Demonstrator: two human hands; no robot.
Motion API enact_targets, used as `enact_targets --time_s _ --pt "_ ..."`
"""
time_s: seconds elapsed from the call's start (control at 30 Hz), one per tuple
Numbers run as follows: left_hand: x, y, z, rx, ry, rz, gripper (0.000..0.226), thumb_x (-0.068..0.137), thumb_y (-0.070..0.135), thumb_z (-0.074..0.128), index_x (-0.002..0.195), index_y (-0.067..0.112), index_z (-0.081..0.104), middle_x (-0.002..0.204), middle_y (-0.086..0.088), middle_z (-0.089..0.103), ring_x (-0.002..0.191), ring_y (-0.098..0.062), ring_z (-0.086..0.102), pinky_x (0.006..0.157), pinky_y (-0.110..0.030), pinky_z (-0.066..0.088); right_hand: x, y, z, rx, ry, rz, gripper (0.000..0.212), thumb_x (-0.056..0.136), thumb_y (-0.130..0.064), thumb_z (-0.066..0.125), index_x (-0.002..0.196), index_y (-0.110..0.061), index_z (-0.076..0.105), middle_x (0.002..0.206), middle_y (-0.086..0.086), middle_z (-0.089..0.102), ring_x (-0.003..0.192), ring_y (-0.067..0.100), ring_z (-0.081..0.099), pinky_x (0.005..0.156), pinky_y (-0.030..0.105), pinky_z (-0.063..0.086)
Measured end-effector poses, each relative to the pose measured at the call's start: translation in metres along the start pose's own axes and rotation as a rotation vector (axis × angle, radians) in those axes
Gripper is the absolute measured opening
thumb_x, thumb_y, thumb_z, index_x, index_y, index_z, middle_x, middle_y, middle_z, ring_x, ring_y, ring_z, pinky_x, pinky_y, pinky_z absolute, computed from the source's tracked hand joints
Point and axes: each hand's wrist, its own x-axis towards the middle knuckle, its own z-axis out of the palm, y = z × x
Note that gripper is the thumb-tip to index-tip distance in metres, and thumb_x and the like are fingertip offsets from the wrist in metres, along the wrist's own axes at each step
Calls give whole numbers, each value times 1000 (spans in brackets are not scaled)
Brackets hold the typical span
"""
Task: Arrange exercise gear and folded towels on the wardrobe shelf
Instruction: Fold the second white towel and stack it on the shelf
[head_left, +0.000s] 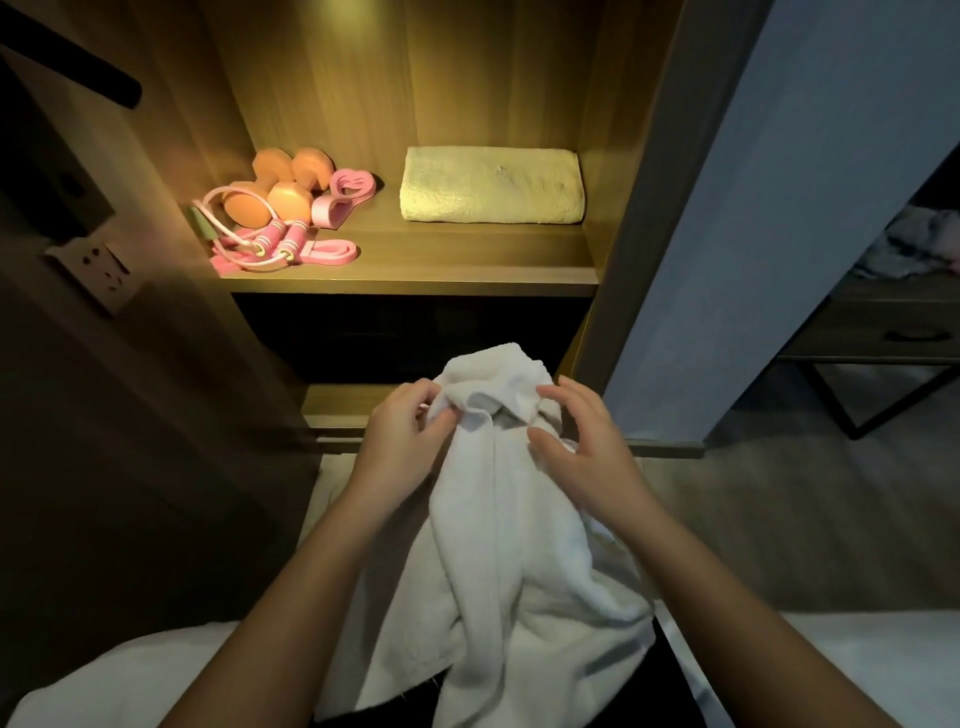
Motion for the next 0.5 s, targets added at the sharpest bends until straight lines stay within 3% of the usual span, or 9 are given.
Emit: enact_targets --time_s 0.1,0.2,0.3,0.37,0.43,0.5 --pt "6 1 3 -44 -28 -8 14 95 29 60 98 16 64 96 2 63 88 -16 59 77 -40 55 -5 -6 2 -61 -35 -112 20 91 -31 61 109 -27 67 115 -14 56 110 1 50 96 28 45" --pt "5 -1 3 -40 -68 15 13 96 30 56 98 20 64 94 3 61 88 -16 58 70 -28 49 -1 -15 11 -142 -95 -126 15 89 -38 64 100 -30 66 96 -16 60 94 3 55 86 32 50" --pt "3 -7 1 -95 -83 -54 18 98 31 52 107 21 65 101 4 63 94 -13 59 77 -25 51 6 -22 15 -40 -93 -144 29 94 -24 60 119 -37 53 97 -15 64 87 3 61 80 28 56" --pt "3 -8 -2 -147 -94 -86 22 100 29 50 111 17 65 104 1 64 97 -14 60 83 -30 53 12 -24 13 -194 -140 -274 45 94 -14 57 129 -42 49 108 -13 66 93 6 61 85 29 55" --pt "5 -7 -4 -195 -102 -77 22 101 26 49 107 15 67 99 -1 65 94 -16 61 84 -37 51 20 -26 13 -415 -149 -423 41 91 -11 60 125 -36 60 112 -12 67 100 8 59 90 31 49" --pt "6 -5 -4 -208 -104 -70 21 101 25 48 103 16 67 96 0 66 92 -16 61 81 -36 51 26 -26 13 -444 -105 -422 28 91 -17 63 115 -30 66 107 -13 68 97 5 58 88 27 49"
